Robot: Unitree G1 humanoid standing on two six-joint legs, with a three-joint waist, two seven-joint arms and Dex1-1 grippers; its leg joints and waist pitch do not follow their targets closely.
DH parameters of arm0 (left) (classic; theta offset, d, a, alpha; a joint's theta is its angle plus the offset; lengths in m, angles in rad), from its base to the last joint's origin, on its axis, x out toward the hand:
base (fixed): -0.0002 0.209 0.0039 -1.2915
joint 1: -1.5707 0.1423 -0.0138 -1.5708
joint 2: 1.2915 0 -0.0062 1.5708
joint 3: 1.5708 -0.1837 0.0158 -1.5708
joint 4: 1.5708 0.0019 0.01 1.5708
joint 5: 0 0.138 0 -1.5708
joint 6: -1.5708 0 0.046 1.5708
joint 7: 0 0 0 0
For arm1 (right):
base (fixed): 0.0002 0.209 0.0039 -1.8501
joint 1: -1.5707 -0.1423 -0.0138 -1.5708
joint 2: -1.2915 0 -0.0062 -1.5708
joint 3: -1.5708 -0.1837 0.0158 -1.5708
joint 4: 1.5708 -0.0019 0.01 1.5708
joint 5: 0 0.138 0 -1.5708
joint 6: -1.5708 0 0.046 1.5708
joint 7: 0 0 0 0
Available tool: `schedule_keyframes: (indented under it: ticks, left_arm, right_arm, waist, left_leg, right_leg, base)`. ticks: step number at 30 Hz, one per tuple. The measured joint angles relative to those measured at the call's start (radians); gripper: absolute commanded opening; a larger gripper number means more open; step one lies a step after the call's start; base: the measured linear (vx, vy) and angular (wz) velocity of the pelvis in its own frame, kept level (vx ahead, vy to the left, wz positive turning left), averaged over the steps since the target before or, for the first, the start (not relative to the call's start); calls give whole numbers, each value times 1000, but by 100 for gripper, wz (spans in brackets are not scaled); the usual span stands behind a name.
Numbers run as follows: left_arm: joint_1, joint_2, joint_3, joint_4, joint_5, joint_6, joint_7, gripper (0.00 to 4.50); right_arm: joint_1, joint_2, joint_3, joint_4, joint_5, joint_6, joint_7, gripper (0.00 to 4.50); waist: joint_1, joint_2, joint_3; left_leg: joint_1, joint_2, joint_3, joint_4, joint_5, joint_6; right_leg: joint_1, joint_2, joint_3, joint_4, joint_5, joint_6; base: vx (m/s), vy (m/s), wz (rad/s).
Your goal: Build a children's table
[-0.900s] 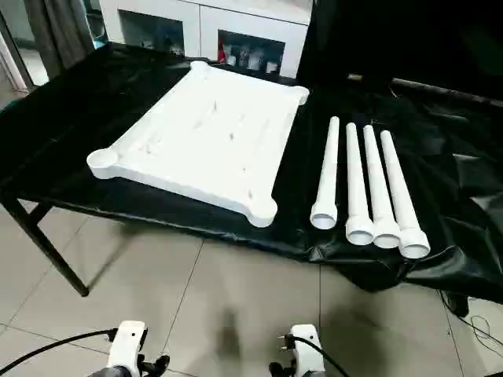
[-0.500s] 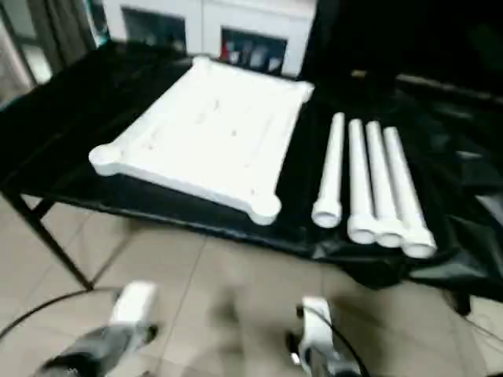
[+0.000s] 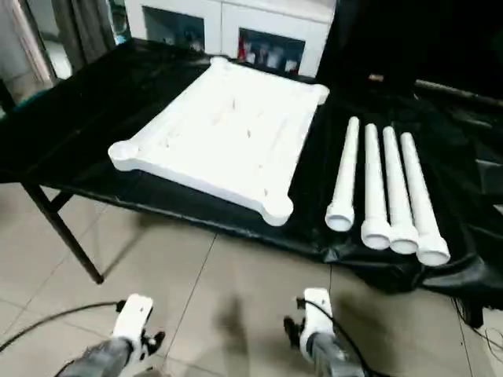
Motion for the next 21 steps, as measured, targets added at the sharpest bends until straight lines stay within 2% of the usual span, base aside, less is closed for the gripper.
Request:
schedule_keyframes:
  ticks: [5,8,13,16,21]
  left_arm:
    - [113,2,-22,-249,0,-9,-23,384]
    - [222,3,-48,-442,9,-9,-27,384]
    - [330,9,-86,-675,21,20,-49,384]
    - [426,39,-97,-884,29,27,-58,384]
    - [502,68,-65,-1146,12,91,-70,384]
  right_arm:
    - [173,-22,27,-291,20,20,72,317]
    - [291,-42,37,-459,37,38,93,317]
    - [412,-57,37,-661,55,59,129,317]
    - [537,-79,35,-887,117,53,171,317]
    - [639,-136,2,-1169,190,89,191,317]
  waist:
    - [-2,2,1]
    - [-4,3,2]
    - [-7,13,7]
    - [-4,16,7]
    - [-5,19,7]
  left_leg:
    - [0,0,0,0,-2,-4]
    - [1,0,0,-2,-3,-4]
    - [1,0,0,-4,-3,-4]
    - [1,0,0,-8,-3,-4]
    - [0,0,0,-10,-3,-4]
  right_leg:
    - [1,0,0,-2,0,0]
    - [2,0,0,-4,0,0]
    - [1,0,0,-7,0,2]
    - [2,1,0,-11,-1,5]
    - [2,2,0,-16,2,9]
  base:
    - [0,0,0]
    - [0,0,0]
    - [0,0,0]
    - [0,0,0]
    - [0,0,0]
